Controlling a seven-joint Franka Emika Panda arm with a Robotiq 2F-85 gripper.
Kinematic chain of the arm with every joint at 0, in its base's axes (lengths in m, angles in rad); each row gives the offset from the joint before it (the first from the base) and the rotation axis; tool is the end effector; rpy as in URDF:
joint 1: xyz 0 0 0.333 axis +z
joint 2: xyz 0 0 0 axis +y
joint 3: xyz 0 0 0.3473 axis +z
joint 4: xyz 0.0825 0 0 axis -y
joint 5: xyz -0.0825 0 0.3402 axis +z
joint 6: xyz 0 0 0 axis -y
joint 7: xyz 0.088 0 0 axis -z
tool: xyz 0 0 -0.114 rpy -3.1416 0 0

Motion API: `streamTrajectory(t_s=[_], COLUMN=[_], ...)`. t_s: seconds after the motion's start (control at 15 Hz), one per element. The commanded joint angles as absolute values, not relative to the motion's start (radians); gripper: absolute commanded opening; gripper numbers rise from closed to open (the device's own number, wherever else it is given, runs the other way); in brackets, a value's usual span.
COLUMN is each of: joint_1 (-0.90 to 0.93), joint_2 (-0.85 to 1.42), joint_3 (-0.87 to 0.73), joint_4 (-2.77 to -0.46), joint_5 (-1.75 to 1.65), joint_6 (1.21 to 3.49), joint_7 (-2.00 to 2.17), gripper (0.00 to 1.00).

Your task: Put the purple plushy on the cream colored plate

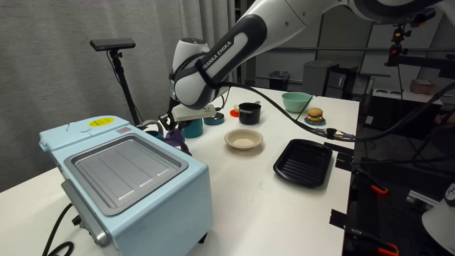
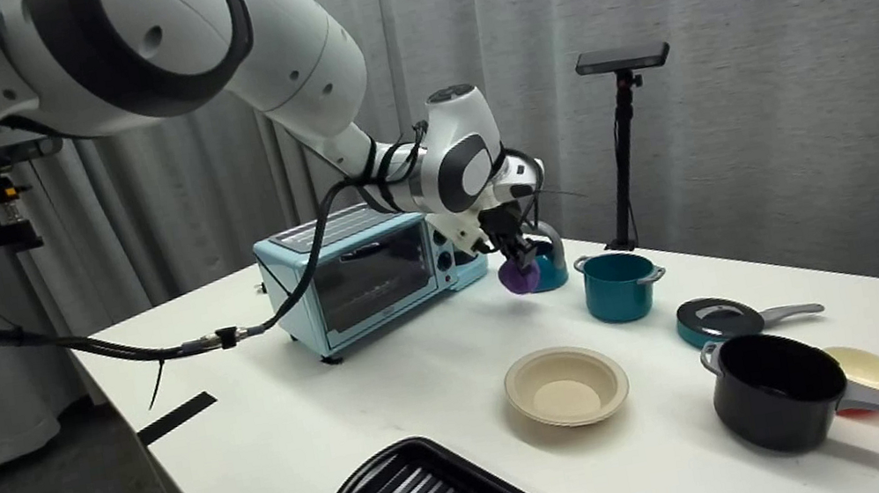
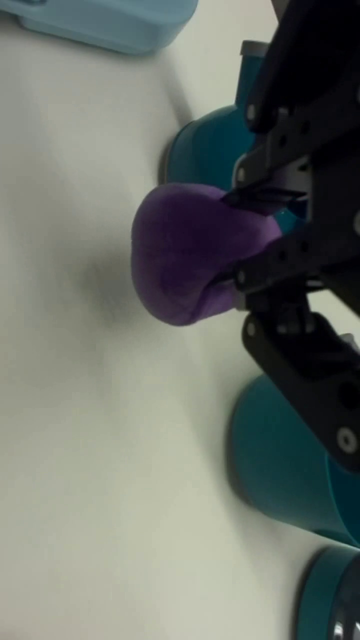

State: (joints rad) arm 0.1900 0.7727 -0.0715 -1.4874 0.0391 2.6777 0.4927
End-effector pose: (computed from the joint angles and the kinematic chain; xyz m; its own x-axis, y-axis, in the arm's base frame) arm 0.7364 0.1003 0.3039 0.8523 -0.3714 0.3683 -0.3286 -0.9281 -0.1754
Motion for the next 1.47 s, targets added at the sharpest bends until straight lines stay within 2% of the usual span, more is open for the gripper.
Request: streamTrajectory(t_s=[0.0,0.13,0.73,0.93,1.4], joint_1=[0.186,0.177,0.060,0.017,-0.041], joint_2=[0.660,0.590,0.366,0.347,0.357], joint_3=[-0.066,-0.064,-0.075,-0.091,-0.115], joint_4=[-1.511,-1.531,-1.560,-1.590,-1.721], joint_5=[0.066,0.063,0.053,0.037,-0.009], joint_6=[2.605,2.568,2.270,2.198,2.190], joint_7=[0.478,0.468,0.403,0.373,0.249], gripper=[0.06,0.02,0.04,0.04,0.04])
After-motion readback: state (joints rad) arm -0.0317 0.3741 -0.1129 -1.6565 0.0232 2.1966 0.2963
